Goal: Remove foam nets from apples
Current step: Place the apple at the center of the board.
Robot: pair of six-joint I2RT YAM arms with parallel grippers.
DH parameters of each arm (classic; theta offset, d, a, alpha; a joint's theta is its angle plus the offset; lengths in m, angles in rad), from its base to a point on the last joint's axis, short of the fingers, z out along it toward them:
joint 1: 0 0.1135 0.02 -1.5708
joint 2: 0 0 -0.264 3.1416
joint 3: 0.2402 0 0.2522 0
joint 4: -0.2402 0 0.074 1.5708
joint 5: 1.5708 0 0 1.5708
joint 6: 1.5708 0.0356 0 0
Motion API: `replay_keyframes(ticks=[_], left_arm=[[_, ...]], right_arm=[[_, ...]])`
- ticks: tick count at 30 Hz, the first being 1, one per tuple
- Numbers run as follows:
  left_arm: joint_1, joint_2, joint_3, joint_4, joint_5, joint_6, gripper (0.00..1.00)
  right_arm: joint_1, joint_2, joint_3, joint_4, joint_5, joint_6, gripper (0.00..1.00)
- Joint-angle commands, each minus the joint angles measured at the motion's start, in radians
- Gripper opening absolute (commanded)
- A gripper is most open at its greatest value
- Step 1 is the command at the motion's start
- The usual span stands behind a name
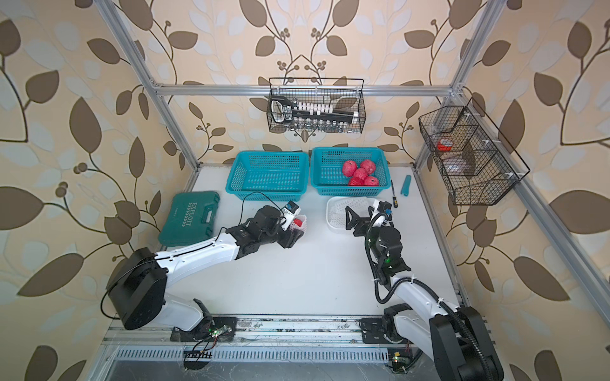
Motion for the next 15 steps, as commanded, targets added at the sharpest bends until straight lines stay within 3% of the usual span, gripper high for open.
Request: replay_keyframes(ticks=[1,8,15], left_arm=[[-0.026,0.047,-0.010,0.133,-0.015,0.018,0.65],[-0.043,0.136,-0.007,0.137,-0.017,0.017,0.67],[-0.043,0.165,-0.115,0.308,-0.021,0.000,0.70]], right_arm=[[0.004,0.012,0.002,-0.003,0.017,0.003,0.97],[0.004,0.038,0.002,0.009,0.021,0.008,0.97],[0.004,0.034,0.004,0.004,0.019,0.007,0.97]])
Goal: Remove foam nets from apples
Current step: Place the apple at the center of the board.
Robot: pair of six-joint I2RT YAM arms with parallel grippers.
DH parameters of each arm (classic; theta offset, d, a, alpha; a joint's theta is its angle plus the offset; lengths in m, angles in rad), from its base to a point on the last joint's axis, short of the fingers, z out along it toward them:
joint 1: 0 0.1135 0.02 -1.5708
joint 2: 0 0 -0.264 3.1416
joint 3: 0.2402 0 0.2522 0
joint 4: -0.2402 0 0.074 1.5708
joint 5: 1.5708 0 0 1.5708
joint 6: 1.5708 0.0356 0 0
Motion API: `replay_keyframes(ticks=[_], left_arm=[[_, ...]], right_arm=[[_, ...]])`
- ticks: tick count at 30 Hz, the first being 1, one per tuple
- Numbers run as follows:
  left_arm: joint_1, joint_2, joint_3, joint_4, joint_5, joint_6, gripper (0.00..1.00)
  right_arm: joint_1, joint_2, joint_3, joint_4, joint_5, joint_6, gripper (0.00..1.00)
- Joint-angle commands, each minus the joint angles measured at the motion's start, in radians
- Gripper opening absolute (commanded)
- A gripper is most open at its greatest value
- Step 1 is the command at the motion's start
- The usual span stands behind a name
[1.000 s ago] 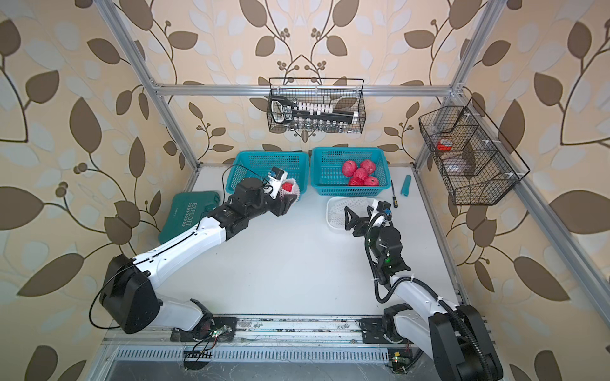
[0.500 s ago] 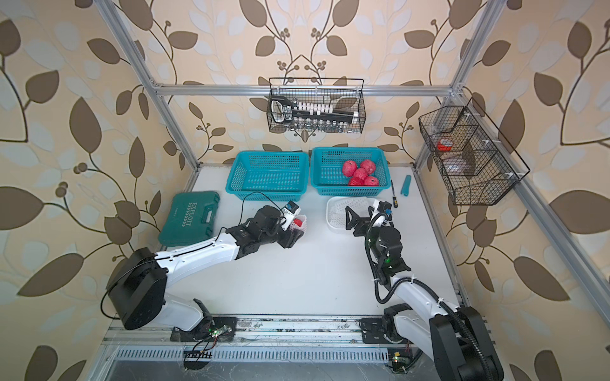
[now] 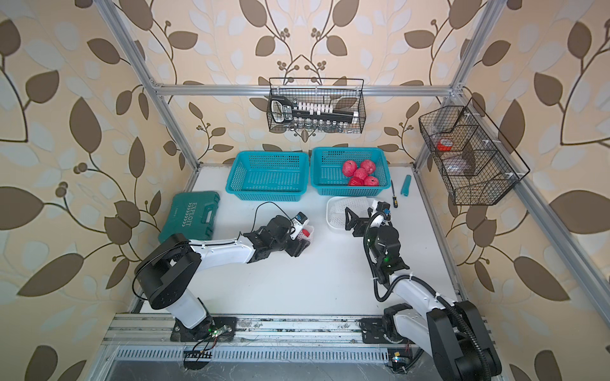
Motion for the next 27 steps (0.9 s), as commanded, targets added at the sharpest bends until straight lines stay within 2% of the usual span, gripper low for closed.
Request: replay_keyframes(ticks=[1,5,7,13,17,23,27], left_arm=[[-0.007,0.020,-0.039,0.131,-0.013,-0.007,0.70],[-0.008,0.020,-0.079,0.199,-0.006,-0.012,0.75],[-0.007,0.001,-0.095,0.217,0.026,0.001,0.87],[-0.007,-0.110,-0.187,0.303,0.007,0.007,0.99],[-0.007,-0.172,-0.222,0.295,-0.011,0.013,0.99],[-0.007,-0.278,-0.287,0.270,-0.034,0.022,0.99],[-0.007,-0.372,-0.367,0.285,-0.016,0.026,0.99]], right_arm=[[0.003,0.003,0.002,0.005,0.010,0.005,0.97],[0.004,0.006,0.007,0.003,0.007,0.003,0.97],[0.004,0.003,0.011,-0.007,0.004,-0.001,0.97],[0.003,0.002,0.041,-0.020,-0.097,-0.015,0.98],[0.028,0.014,0.077,-0.033,-0.191,-0.023,0.98],[0.240,0.034,0.212,-0.267,-0.209,-0.141,0.98],[0.294,0.082,0.314,-0.410,-0.295,-0.147,0.99]])
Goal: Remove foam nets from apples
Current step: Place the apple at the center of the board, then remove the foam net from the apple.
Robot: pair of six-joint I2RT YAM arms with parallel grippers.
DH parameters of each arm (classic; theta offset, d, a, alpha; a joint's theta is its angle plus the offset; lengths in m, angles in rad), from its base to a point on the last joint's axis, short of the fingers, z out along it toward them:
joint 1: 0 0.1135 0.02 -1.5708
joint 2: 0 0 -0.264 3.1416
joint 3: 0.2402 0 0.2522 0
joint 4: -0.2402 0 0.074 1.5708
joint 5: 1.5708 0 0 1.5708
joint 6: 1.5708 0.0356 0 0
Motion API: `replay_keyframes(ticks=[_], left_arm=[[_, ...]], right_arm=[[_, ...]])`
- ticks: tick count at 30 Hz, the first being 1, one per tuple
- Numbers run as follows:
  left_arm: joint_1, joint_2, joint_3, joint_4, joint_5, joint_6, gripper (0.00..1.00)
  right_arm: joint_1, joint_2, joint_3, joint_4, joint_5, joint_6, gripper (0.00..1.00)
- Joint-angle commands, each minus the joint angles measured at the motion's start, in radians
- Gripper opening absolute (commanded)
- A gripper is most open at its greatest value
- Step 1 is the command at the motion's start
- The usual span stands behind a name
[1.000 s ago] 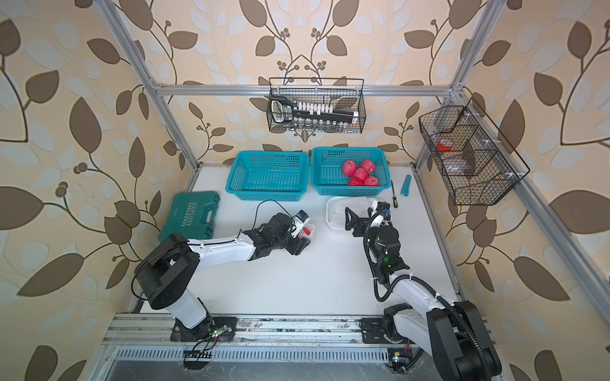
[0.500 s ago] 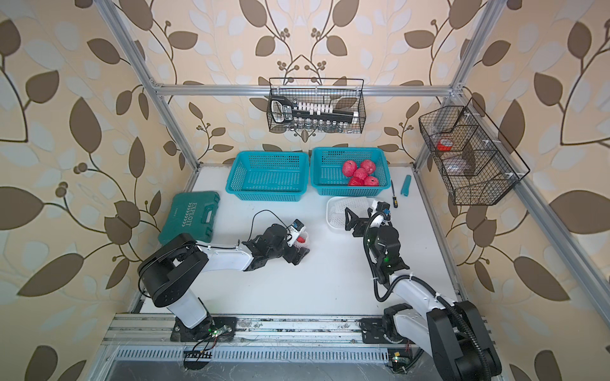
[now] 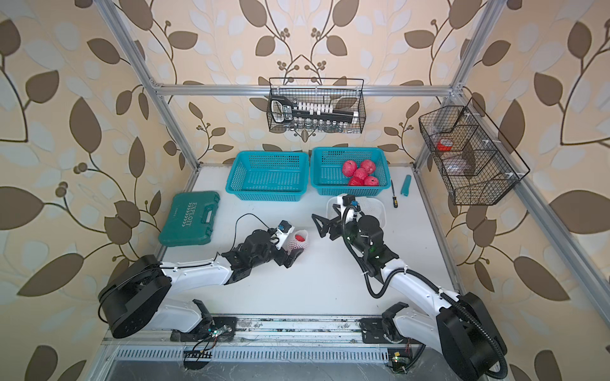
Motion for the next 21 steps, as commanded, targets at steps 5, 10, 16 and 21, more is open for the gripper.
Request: replay_keyframes(ticks=[5,10,16,21], left_arm=[[-0.007,-0.225,-0.126,-0.015,0.058,0.007,0.99],[-0.007,-0.381,-0.182,-0.113,0.104,-0.005,0.99],[-0.007,-0.449,-0.209,-0.139,0.078,0.000,0.99],[-0.007,-0.405,-0.184,-0.152,0.081,0.016,0.99]], right_arm=[[0.082,0.165,0.189,-0.304,-0.078,-0.061,1.00],[0.143,0.291,0.234,-0.336,-0.016,-0.093,1.00],[0.151,0.426,0.276,-0.338,-0.031,-0.104,1.00],[0.163,0.487,0.301,-0.343,-0.031,-0.110,0.92]])
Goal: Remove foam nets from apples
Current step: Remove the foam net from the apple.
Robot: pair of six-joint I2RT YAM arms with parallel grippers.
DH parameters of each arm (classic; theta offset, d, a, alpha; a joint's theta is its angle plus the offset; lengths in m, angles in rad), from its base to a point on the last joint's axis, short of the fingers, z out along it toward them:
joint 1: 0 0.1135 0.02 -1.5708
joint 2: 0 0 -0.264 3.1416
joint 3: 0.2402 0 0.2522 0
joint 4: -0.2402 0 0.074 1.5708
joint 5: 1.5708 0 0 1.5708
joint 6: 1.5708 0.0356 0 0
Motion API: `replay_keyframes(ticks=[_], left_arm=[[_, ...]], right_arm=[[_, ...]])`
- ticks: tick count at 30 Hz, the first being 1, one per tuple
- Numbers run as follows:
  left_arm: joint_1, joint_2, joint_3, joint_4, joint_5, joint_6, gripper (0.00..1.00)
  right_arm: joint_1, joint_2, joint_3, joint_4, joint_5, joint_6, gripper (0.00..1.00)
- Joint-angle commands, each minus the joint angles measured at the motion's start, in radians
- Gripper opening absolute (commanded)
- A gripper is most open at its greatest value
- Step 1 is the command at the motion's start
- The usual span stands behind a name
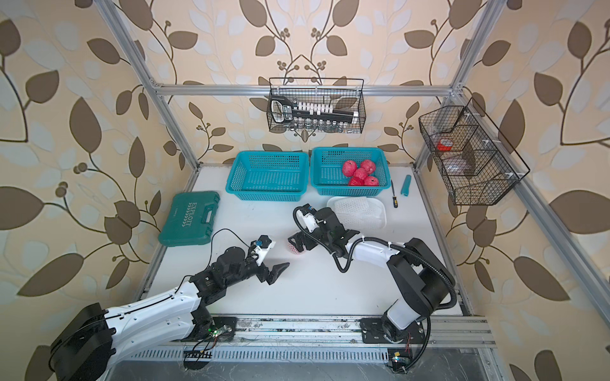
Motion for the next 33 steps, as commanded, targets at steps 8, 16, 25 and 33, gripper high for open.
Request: replay_keyframes(ticks=[8,16,25,33], left_arm=[[-0.007,0.029,0.035,-0.019,-0.018,0.033,0.99],[-0.007,-0.006,0.040,-0.041,-0.056,0.041,0.99],[-0.007,0.031,0.037,-0.009,-0.104,0.039,0.99],[-0.007,0.032,0.050,0.127,-0.147,0.008,0.99]], right_arm=[[0.014,-0.016,0.041,-0.038,-0.056,-0.027,0.28],[0.015,-0.074,0.091,-0.174,-0.032,-0.038,0.00],[0.001,-0.106,0.171,-0.298,0.007,-0.015,0.00],[-0.107,-0.213,0.242,-0.244,-0.037,0.069,0.00]])
